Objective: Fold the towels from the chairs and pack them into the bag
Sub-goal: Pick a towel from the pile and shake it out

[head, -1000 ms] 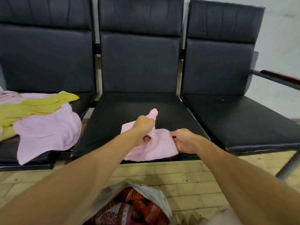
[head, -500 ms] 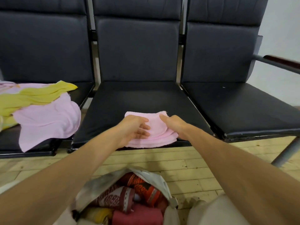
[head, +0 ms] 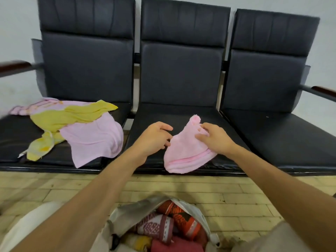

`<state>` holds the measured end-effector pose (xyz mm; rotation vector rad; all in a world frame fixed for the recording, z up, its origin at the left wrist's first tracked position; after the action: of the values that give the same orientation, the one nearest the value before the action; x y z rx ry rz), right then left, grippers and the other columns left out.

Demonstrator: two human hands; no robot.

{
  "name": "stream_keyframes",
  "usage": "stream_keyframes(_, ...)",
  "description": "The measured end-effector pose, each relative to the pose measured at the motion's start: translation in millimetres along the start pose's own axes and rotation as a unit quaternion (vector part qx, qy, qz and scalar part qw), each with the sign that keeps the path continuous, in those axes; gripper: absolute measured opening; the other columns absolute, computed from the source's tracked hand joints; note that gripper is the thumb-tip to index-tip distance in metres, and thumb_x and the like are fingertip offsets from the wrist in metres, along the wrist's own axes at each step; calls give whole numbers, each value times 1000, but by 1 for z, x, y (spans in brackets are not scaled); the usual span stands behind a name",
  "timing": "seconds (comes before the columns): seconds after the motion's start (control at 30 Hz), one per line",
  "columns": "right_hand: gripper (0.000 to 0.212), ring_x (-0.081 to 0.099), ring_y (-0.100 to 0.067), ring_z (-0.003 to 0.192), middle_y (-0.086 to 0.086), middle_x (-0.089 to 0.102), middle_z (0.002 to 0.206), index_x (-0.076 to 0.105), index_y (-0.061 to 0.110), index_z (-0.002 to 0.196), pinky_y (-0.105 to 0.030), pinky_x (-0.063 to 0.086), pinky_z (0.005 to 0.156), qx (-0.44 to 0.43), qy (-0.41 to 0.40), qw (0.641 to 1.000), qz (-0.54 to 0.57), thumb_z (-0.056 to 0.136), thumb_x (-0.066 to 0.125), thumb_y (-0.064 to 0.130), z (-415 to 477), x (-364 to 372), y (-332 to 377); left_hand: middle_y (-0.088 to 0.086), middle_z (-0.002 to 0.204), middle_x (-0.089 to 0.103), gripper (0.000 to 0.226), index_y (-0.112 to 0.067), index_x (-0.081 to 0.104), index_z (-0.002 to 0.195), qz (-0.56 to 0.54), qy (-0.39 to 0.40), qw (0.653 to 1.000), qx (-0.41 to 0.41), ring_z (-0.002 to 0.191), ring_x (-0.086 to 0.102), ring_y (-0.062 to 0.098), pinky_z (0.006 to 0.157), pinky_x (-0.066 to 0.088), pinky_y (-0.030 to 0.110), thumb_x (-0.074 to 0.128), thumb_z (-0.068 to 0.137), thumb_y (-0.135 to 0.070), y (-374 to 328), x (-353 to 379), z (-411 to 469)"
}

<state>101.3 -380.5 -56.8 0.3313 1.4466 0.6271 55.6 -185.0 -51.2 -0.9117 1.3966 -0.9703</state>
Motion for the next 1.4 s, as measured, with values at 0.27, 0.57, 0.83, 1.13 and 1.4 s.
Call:
stream_keyframes(0.27, 15, 56, -20, 73, 1, 59, 81, 51, 29, 84, -40, 46, 68, -150, 119, 978, -83, 95, 54, 19, -48, 25, 53, -1, 144, 30, 77, -19, 30, 146, 251, 34, 939, 231, 131, 32, 16, 104, 36, 29, 68, 80, -5, -1, 2, -30)
stream_keyframes(0.57, 21, 51, -10, 64, 12, 54, 73, 56, 35, 106, -29, 42, 57, -265, 193, 937, -125, 95, 58, 17, -85, 29, 77, -11, 159, -1, 90, -37, 29, 145, 452, 86, 852, 251, 145, -9, 9, 120, -2, 38, 79, 70, -44, 22, 12, -46)
stream_keyframes(0.83, 21, 58, -9, 93, 10, 66, 103, 64, 29, 111, -31, 51, 80, -268, 196, 926, -178, 95, 57, 18, -102, 15, 69, -9, 97, 63, 35, -24, 59, 106, 403, 215, 877, 153, 89, 59, 8, 80, 52, 33, 72, 79, -43, 24, 31, -59)
stream_keyframes(1.13, 21, 54, -2, 80, 14, 58, 88, 68, 22, 100, -12, 39, 66, -191, 195, 944, -183, 79, 74, 23, -94, 2, 35, -6, 89, 60, 28, -29, 46, 89, 409, 205, 880, 131, 79, 62, 13, 71, 57, 39, 68, 82, -46, 30, 20, -55)
stream_keyframes(1.4, 13, 66, -7, 83, 0, 68, 95, 63, 12, 104, -23, 52, 70, -106, 135, 974, 148, 92, 61, 11, -86, -28, 26, 0, 85, 69, 30, -18, 66, 90, 88, 71, 989, 101, 78, 67, 13, 65, 54, 26, 86, 68, -23, 4, -23, -51)
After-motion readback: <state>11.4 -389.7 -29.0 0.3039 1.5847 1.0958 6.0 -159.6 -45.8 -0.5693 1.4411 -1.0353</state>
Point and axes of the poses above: each hand's wrist, its own z-axis towards the middle knuckle, its own x-axis out of the palm, y = z × x, the point moved 5 cm from there along z, towards the middle knuckle
